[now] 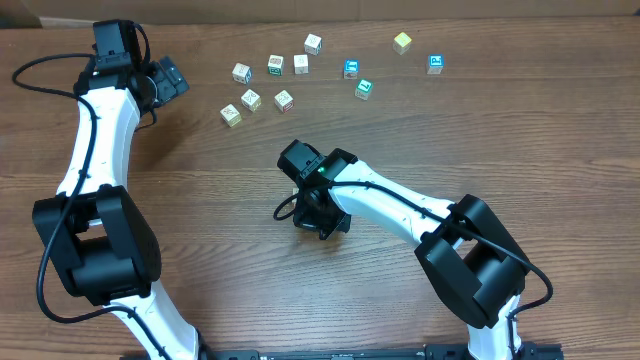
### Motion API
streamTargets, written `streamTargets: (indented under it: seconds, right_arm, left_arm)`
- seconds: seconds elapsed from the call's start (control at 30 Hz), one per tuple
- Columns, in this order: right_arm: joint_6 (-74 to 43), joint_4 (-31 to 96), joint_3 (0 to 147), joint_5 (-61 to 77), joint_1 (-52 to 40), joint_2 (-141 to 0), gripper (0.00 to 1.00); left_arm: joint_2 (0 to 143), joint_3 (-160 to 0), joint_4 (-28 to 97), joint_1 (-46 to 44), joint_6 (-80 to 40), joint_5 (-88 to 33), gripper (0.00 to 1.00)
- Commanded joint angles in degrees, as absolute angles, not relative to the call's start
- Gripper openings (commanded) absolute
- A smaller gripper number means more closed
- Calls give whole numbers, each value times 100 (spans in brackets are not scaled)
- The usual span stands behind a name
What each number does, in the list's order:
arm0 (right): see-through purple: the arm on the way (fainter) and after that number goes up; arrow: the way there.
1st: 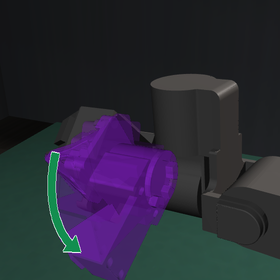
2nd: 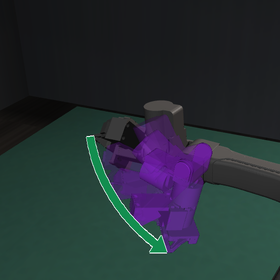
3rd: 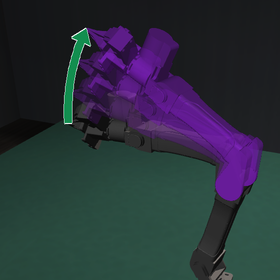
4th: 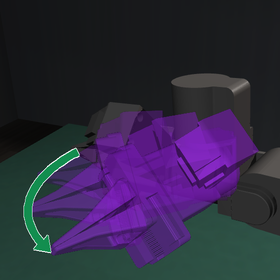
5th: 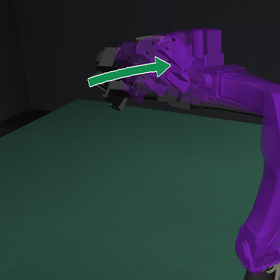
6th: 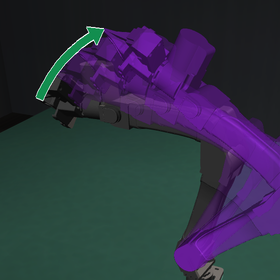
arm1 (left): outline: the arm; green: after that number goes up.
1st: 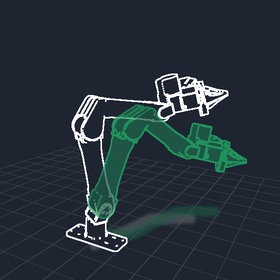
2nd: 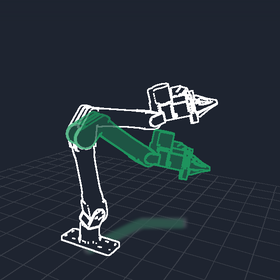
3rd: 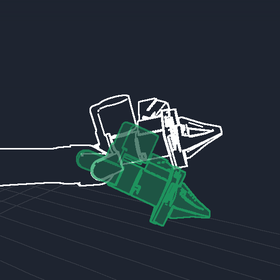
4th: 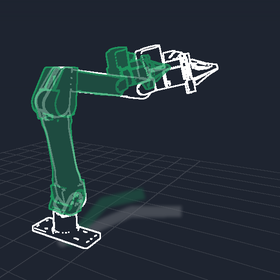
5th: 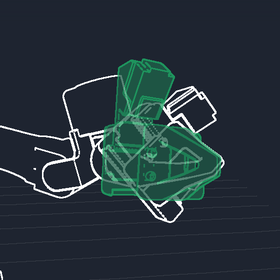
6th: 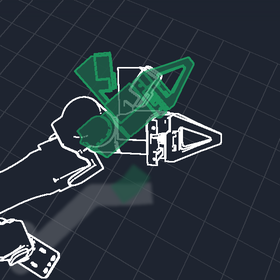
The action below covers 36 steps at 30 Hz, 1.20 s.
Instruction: Form a circle
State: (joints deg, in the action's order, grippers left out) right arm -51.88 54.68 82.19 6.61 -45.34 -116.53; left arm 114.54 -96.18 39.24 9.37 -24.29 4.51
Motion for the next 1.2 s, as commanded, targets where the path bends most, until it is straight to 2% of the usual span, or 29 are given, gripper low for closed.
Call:
streamTargets:
  seconds: [0.0, 1.17]
  right_arm:
    - [-5227, 5426, 8364, 600, -4488, -11673, 4]
    - [-5207, 5592, 8366, 563, -4335, -11671, 5]
  left_arm:
    - [11389, -9679, 3916, 897, -2445, 445, 99]
    - [11389, -9679, 3916, 897, -2445, 445, 100]
